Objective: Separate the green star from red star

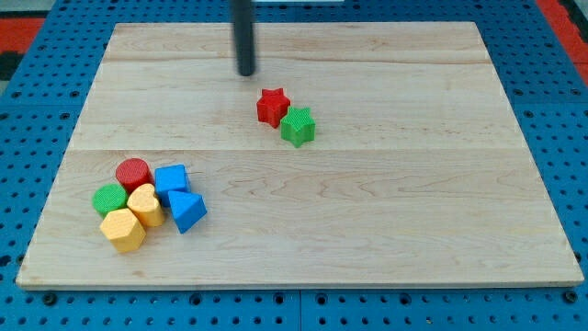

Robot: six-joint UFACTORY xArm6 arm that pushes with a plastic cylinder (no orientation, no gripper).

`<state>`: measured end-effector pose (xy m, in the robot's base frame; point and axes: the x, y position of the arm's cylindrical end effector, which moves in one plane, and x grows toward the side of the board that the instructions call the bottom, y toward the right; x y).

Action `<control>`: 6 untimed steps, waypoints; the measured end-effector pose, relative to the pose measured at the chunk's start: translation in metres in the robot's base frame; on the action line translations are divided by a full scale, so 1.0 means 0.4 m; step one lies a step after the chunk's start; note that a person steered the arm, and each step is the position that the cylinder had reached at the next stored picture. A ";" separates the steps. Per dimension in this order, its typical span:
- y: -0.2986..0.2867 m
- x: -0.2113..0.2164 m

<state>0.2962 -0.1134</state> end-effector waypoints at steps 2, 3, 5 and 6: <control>0.050 0.240; 0.104 0.293; 0.190 0.234; 0.309 0.235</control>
<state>0.3902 0.0101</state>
